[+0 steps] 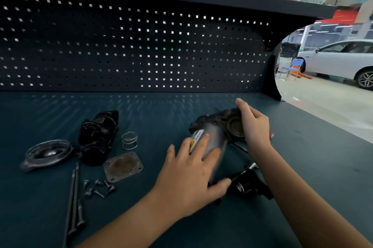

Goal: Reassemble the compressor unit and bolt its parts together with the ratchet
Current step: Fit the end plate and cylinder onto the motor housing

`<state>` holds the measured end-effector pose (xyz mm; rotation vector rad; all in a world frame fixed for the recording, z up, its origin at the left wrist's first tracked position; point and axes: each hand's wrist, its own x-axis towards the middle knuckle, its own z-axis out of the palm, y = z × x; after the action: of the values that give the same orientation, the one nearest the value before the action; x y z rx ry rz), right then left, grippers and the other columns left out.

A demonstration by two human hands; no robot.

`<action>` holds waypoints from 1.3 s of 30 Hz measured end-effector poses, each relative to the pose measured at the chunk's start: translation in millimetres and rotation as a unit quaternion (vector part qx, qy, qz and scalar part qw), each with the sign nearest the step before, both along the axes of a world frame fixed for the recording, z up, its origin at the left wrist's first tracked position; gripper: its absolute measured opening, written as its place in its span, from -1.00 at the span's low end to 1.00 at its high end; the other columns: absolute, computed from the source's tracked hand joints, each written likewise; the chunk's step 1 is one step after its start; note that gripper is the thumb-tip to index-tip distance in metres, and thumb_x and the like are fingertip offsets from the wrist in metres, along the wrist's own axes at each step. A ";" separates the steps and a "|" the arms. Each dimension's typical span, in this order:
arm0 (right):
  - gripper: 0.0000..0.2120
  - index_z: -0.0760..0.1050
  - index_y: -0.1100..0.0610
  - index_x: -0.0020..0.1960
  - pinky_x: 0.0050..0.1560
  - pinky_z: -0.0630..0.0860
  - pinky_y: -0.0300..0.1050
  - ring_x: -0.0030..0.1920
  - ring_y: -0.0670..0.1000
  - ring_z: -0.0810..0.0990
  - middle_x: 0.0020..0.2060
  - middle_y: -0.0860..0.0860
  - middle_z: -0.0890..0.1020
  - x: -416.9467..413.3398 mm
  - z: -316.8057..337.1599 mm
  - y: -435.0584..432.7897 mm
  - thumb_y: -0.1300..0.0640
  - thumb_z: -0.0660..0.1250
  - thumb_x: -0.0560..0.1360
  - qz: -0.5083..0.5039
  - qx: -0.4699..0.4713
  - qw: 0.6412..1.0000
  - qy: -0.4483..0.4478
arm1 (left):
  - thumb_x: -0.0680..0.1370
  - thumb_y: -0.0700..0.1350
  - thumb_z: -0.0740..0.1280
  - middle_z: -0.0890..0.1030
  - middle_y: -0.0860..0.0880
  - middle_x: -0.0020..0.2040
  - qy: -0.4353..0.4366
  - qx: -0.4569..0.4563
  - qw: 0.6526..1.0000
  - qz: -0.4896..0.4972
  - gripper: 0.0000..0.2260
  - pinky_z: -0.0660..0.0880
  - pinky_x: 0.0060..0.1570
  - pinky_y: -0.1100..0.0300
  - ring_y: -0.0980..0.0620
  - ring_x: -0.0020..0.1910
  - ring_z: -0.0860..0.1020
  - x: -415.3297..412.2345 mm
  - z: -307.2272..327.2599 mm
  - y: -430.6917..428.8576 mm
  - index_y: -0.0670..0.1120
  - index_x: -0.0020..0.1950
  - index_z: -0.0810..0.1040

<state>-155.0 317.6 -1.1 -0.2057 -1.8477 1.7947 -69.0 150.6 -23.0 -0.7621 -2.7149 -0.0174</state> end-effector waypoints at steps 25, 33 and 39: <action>-0.68 0.57 0.22 -0.12 -0.29 0.39 -0.22 -0.28 -0.08 0.50 -0.40 0.05 0.59 -14.0 -21.8 -53.8 -0.03 0.23 0.48 0.041 -0.104 0.993 -0.042 | 0.18 0.04 0.47 0.58 -0.09 0.10 0.054 0.181 0.981 0.053 -0.58 0.59 -0.27 0.06 -0.13 -0.08 0.56 0.7 -10.4 -40.0 -0.06 0.00 0.63; -0.69 0.34 0.13 0.04 -0.27 0.31 -0.19 -0.25 -0.12 0.39 -0.22 -0.06 0.41 -35.1 -38.6 -75.1 -0.13 0.13 0.56 0.030 -0.067 0.997 -0.036 | 0.11 0.10 0.50 0.61 -0.08 -0.08 0.075 0.123 0.984 0.106 -0.59 0.56 -0.44 0.09 -0.11 -0.23 0.56 1.0 -4.7 -41.7 -0.09 -0.15 0.64; -0.51 0.45 0.32 0.05 -0.23 0.37 -0.20 -0.19 -0.04 0.46 -0.09 0.19 0.55 -38.2 -30.0 -74.1 -0.12 0.08 0.59 0.035 0.044 0.998 -0.032 | 0.10 0.11 0.51 0.60 -0.09 -0.10 0.090 0.114 0.982 0.123 -0.59 0.55 -0.45 0.09 -0.12 -0.26 0.56 -0.6 -3.2 -43.2 -0.09 -0.16 0.64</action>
<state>-193.2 243.5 -31.1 -0.1693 -1.9986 1.7666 -69.6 107.4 -26.2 -0.3427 -2.5565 -0.1885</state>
